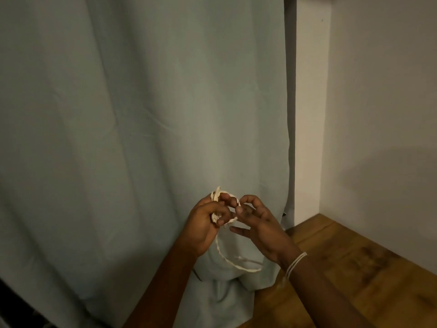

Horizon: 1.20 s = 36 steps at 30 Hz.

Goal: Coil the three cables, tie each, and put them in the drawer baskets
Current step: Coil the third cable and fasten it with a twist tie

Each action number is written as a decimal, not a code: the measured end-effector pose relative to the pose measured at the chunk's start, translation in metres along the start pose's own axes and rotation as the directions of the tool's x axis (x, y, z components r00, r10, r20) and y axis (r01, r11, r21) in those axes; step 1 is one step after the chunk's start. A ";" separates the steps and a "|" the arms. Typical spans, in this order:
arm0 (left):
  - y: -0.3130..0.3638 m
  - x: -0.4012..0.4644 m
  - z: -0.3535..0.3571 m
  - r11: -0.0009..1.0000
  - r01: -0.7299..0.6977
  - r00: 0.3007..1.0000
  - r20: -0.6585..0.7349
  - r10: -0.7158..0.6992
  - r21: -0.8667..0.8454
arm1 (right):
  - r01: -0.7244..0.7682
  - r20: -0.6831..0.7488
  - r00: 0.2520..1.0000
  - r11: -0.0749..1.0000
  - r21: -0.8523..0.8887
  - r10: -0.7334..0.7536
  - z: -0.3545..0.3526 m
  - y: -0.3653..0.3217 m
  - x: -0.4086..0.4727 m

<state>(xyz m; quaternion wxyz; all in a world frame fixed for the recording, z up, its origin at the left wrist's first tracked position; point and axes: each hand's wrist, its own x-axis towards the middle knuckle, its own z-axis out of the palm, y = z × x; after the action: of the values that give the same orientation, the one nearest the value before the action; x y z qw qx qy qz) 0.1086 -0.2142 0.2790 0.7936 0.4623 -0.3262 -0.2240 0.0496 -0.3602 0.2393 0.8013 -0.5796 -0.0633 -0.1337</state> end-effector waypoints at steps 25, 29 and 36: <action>0.004 -0.002 0.008 0.986 0.103 0.983 0.141 -0.121 0.134 | -0.054 0.162 0.987 0.968 0.245 0.014 0.000 0.020 0.010; 0.003 -0.004 0.009 0.980 0.108 0.984 0.125 -0.130 0.168 | -0.027 0.104 0.994 0.995 0.093 0.018 0.008 0.016 0.010; -0.007 -0.003 0.002 0.991 0.127 0.985 0.110 -0.131 0.046 | -0.060 0.137 0.989 0.998 -0.031 0.063 0.012 0.020 0.005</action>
<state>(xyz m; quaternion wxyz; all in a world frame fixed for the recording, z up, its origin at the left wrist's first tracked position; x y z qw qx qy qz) 0.1047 -0.2167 0.2721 0.7486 0.4844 -0.3442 -0.2942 0.0610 -0.3442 0.2261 0.7910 -0.5998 -0.0990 -0.0693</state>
